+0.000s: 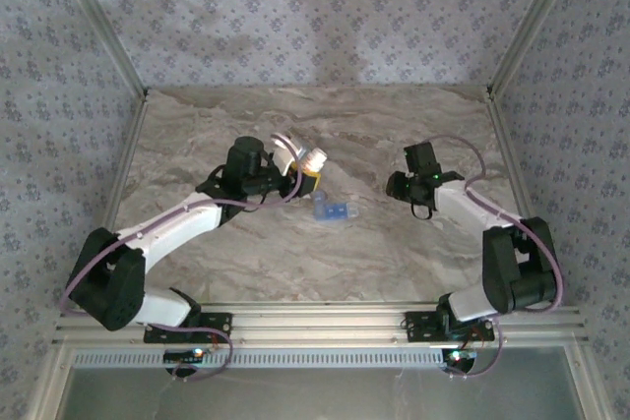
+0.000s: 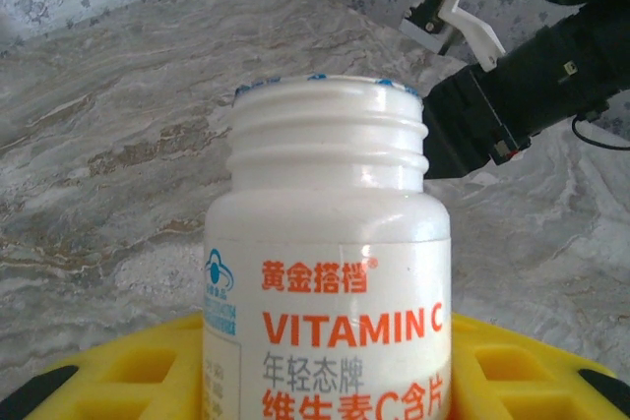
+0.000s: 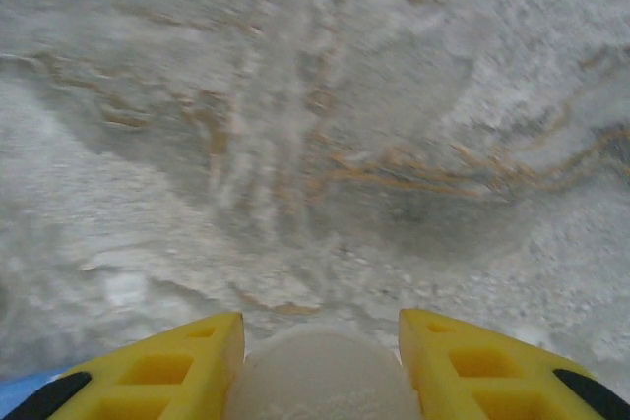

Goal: Sort the pills into containers

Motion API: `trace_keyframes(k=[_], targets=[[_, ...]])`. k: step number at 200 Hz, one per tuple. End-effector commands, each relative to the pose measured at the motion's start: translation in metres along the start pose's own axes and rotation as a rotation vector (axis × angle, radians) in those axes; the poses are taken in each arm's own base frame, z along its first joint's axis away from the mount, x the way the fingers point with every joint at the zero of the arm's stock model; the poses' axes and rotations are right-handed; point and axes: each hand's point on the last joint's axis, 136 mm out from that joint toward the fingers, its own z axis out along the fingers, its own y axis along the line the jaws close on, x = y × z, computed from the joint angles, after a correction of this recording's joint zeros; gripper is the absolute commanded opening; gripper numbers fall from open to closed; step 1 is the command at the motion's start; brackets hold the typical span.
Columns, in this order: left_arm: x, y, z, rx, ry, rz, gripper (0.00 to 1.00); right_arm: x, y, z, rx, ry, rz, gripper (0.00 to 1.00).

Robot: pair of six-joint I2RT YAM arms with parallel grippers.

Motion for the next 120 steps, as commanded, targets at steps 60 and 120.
trace_keyframes(k=[60, 120], targets=[[-0.002, -0.008, -0.005, -0.011, 0.000, 0.022, 0.00, 0.024, -0.023, 0.035, 0.126, 0.055, 0.099, 0.39], [-0.001, -0.009, -0.007, -0.013, 0.003, 0.025, 0.00, 0.030, -0.022, 0.040, 0.114, 0.084, 0.101, 0.57]])
